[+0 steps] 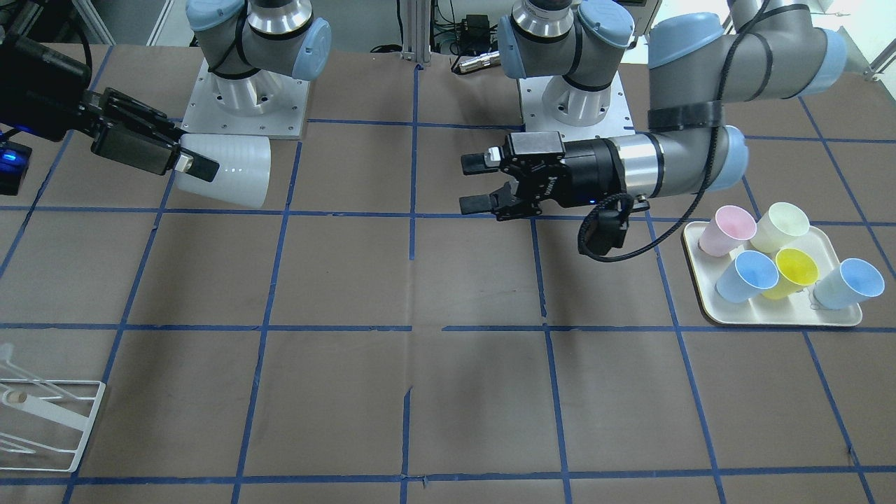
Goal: Transfer IKEA cup to right arm and place on rack
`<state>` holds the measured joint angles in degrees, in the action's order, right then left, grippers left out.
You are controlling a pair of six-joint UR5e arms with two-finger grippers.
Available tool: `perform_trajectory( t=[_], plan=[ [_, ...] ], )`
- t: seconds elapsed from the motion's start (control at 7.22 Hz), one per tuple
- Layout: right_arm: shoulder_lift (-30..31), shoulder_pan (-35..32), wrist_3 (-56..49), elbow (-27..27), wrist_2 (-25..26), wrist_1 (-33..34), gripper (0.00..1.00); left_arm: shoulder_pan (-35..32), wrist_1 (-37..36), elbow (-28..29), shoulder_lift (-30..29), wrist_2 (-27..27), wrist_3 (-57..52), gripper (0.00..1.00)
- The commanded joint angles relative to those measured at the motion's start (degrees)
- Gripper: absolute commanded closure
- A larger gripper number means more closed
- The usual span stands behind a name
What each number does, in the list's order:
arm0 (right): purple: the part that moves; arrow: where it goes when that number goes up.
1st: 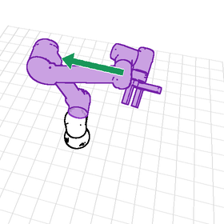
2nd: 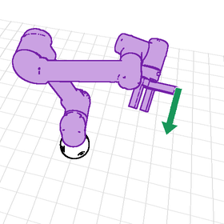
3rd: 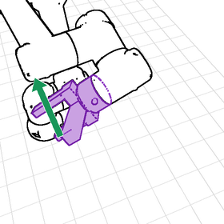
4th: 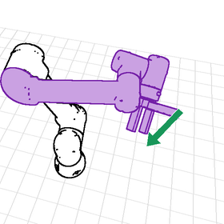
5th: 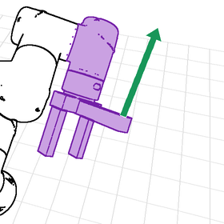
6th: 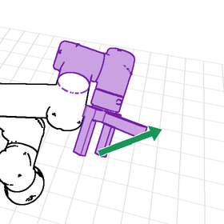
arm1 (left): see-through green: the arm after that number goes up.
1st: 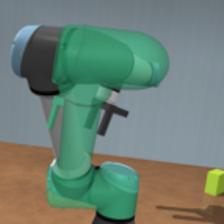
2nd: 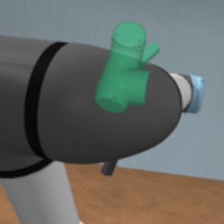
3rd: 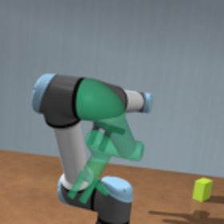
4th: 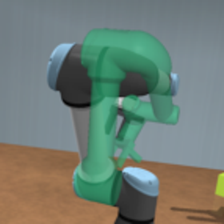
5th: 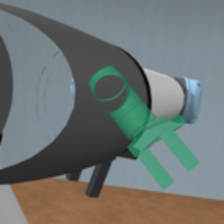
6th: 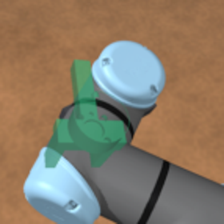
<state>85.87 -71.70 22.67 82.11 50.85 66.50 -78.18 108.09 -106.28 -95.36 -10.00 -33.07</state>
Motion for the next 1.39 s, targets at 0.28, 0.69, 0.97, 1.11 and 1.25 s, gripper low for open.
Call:
perform_trajectory(
  t=[0.28,0.69,0.97,1.11,1.25],
  plan=[
    [3.2,-0.5,-9.8,2.9,19.4,10.2,0.87,3.1,-14.9,12.4,-1.1,-42.3,20.8,0.0],
    [3.1,-0.5,-21.5,6.7,30.7,19.9,0.9,-1.6,-15.3,20.0,-1.0,-71.1,21.2,0.0],
    [2.4,-0.5,-23.0,7.3,39.4,26.1,0.91,-10.5,-15.4,24.2,-0.6,-78.5,27.3,0.0],
    [1.7,-0.5,-23.0,7.9,41.7,28.7,0.93,-12.7,-15.5,24.0,0.6,-84.2,27.4,0.0],
    [0.7,-0.3,-26.3,8.9,43.5,33.1,0.93,-13.0,-14.7,22.8,1.5,-84.9,28.1,0.0]
  ],
)
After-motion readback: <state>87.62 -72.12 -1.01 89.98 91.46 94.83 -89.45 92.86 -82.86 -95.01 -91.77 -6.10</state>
